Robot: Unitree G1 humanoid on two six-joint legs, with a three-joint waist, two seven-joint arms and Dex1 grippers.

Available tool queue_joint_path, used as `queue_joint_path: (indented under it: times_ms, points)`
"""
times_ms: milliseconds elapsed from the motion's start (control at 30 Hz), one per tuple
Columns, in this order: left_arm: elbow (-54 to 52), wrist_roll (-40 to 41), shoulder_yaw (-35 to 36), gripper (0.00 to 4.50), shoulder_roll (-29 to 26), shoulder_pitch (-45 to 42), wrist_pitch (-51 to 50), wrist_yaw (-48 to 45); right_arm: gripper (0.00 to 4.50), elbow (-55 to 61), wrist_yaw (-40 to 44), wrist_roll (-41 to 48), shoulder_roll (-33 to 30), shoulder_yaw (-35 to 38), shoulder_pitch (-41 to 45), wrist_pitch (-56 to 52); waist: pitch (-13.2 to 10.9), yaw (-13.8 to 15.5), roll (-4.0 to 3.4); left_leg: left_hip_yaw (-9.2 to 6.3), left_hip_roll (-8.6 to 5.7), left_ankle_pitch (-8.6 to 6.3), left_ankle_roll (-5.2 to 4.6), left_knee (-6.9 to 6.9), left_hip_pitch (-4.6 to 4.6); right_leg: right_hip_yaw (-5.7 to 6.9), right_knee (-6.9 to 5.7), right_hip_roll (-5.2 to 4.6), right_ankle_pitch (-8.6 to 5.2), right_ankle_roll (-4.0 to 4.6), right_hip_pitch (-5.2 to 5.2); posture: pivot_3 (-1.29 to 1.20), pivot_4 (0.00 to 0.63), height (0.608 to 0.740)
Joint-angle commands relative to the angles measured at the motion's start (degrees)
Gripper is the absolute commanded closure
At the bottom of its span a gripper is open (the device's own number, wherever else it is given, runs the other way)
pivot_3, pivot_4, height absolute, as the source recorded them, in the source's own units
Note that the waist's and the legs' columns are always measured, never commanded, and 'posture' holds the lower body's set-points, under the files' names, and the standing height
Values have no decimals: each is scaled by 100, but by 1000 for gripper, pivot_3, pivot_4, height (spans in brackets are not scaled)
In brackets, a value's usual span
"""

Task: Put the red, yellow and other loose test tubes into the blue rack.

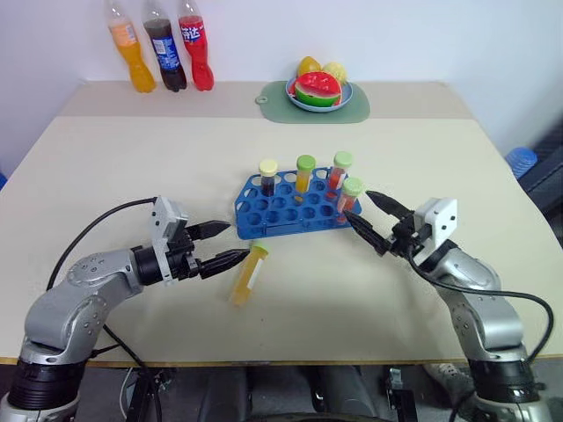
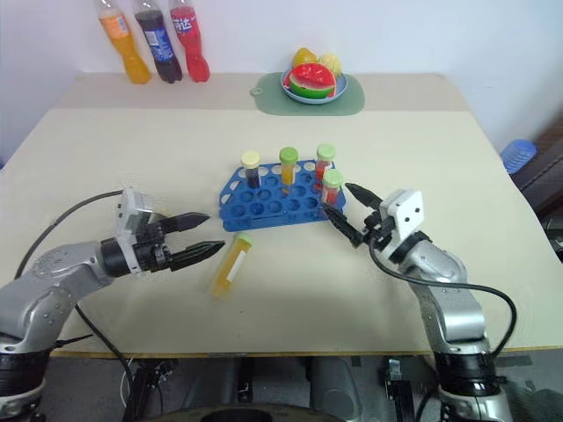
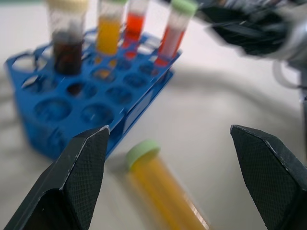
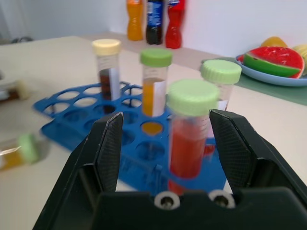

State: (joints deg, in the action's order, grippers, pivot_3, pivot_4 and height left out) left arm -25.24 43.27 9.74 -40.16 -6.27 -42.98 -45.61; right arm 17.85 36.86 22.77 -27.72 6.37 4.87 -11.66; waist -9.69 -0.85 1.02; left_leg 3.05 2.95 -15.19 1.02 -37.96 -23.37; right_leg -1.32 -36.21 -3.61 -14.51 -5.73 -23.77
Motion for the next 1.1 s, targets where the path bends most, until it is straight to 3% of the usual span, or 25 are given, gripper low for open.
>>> queue_joint_path:
  times_ms: [33, 167, 333, 533, 633, 800, 1100]
  points:
    - [-293, 753, 310, 324, -325, -419, -1212, 580, 1368, 586, 230, 307, -321, 366, -166, -93, -1, 7, 3, -3, 0, 0, 0, -1, -1, 1, -1, 1, 0, 0, 0, 0, 150, 740]
    - [-168, 1270, 268, 324, -722, -1153, -2969, 1398, 1368, 961, 693, 628, -725, 526, -645, -275, -3, 28, 6, -6, -1, 0, 0, -1, -1, 2, 2, 3, -1, -2, 3, 0, 150, 740]
    - [406, 1830, -363, 324, -1015, -2502, -4863, 1773, 1368, 1335, 1207, 830, -1199, 598, -1242, -428, -8, 17, 16, -9, -6, 0, 0, -2, -1, 4, 7, 2, -2, -5, 8, 0, 150, 740]
    - [1308, 3337, -1533, 324, -1692, -3793, -4952, 2417, 1368, 1366, 1519, 933, -1443, 643, -1411, -460, -15, 6, 23, -11, -4, 0, 0, 2, 2, 2, 2, 4, -3, -5, 3, 0, 150, 740]
    - [2098, 3986, -2265, 324, -1693, -4574, -4952, 3131, 1368, 1531, 1814, 1031, -1625, 635, -1653, -494, -20, 65, 33, -16, -6, 0, 0, -1, -1, 6, 6, 2, -3, -4, 7, 0, 150, 740]
    - [3320, 4917, -3362, 324, -1423, -5532, -4952, 4207, 1368, 1699, 2020, 1026, -1747, 623, -1960, -506, -24, 107, 40, -15, -11, 0, 0, -7, -1, 6, 10, -4, -4, -7, 13, 0, 150, 740]
    - [4323, 5333, -4812, 324, -630, -6305, -4952, 5168, 1368, 1896, 2081, 714, -1808, 478, -2138, -415, -27, 134, 44, -15, -12, 0, 1, -8, -4, 5, 10, -2, -5, -6, 9, 0, 150, 740]
